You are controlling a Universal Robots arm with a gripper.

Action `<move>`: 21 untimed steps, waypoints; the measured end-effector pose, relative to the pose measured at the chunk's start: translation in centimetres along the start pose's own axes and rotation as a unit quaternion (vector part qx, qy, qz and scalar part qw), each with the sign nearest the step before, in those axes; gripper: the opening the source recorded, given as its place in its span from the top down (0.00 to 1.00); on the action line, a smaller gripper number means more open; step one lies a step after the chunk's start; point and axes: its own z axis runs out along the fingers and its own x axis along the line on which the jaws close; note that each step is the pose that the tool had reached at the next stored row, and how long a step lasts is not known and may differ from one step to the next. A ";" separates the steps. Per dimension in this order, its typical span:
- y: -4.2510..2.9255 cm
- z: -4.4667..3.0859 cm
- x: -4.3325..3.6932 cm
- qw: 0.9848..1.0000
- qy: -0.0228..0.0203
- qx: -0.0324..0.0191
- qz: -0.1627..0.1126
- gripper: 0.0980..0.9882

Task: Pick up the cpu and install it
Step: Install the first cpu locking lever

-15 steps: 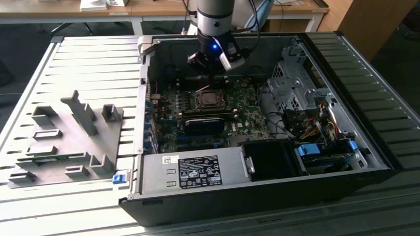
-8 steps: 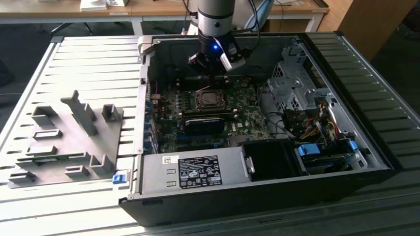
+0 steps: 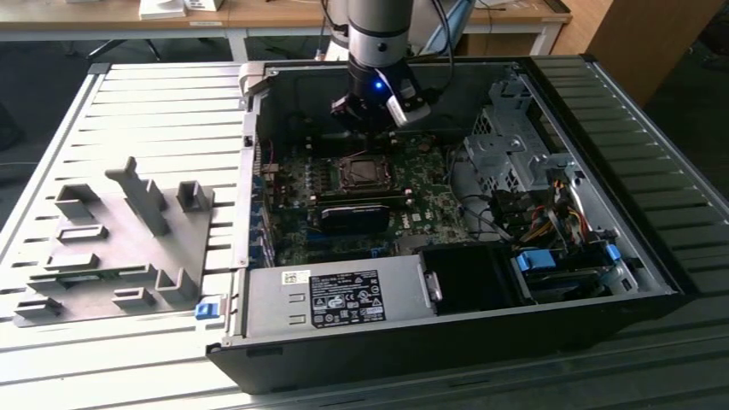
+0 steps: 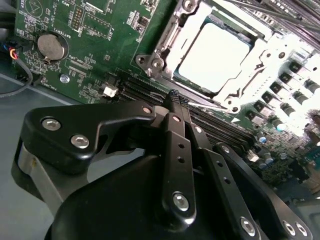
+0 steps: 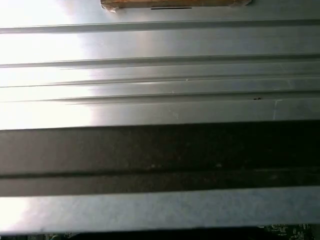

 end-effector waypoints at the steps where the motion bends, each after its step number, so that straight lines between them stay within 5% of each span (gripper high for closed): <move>1: 0.00 0.09 -0.04 1.000 0.000 0.000 0.000 0.99; 14: -0.07 1.35 -0.21 1.000 0.000 0.000 0.000 0.99; 21: -0.06 1.21 -0.23 1.000 0.000 0.000 0.000 0.99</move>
